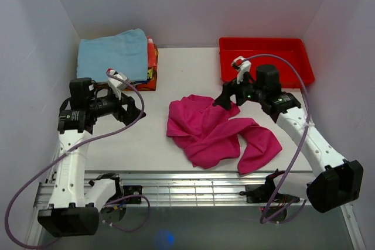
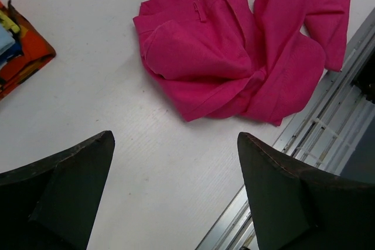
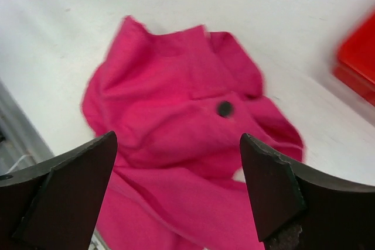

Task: Fold and stack the trousers
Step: Move the trousers to the center of the board, then flatten the trousers out

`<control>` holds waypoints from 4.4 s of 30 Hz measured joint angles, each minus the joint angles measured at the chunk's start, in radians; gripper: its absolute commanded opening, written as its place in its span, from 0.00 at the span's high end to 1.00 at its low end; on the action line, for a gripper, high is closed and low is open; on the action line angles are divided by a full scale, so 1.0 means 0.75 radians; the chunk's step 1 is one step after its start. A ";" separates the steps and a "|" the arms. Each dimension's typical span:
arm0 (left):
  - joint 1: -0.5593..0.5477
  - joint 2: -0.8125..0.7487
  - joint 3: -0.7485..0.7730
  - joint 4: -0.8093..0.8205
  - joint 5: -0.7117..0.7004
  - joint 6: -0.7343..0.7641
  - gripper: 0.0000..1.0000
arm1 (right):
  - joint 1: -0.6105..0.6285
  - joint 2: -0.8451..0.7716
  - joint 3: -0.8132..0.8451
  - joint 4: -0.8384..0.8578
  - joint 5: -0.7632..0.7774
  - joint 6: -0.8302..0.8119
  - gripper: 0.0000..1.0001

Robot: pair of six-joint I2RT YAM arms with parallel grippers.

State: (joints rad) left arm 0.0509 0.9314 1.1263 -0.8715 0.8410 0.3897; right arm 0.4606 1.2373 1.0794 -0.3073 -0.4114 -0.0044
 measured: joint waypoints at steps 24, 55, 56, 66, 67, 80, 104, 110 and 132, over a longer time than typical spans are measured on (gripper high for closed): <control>-0.523 1.374 0.765 0.307 -0.336 -0.372 0.19 | -0.449 0.510 -0.108 -0.033 -0.035 -0.437 0.00; -0.559 1.462 0.510 0.552 -0.314 -0.473 1.00 | -0.428 0.431 0.079 0.011 -0.088 -0.597 0.92; -0.559 1.392 0.464 0.577 -0.329 -0.476 1.00 | -0.431 0.419 0.088 0.010 -0.083 -0.599 0.92; -0.567 0.333 0.034 0.817 -0.478 -0.484 1.00 | -0.442 0.150 0.203 0.112 0.054 -0.574 0.92; -0.570 0.249 0.017 0.816 -0.490 -0.482 1.00 | -0.442 0.123 0.225 0.150 0.058 -0.561 0.92; -0.535 -0.289 -0.056 0.468 -0.731 -0.529 1.00 | 0.077 0.254 0.453 0.590 0.105 -0.401 0.92; -0.434 -0.338 -0.094 -0.041 -1.406 -0.750 0.54 | 0.521 1.114 1.109 0.333 0.363 -0.408 0.14; -0.428 -0.333 -0.079 -0.041 -1.382 -0.783 0.23 | 0.065 0.789 0.890 0.068 0.230 -0.494 0.22; 0.102 0.684 -0.053 0.323 -0.834 -0.464 0.04 | -0.061 1.173 0.664 -0.120 0.209 -0.626 0.32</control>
State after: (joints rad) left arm 0.1272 1.4441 1.0863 -0.6289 0.2157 0.0418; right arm 0.4149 2.1174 1.5776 -0.3973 -0.2550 -0.4736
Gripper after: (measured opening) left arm 0.923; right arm 0.699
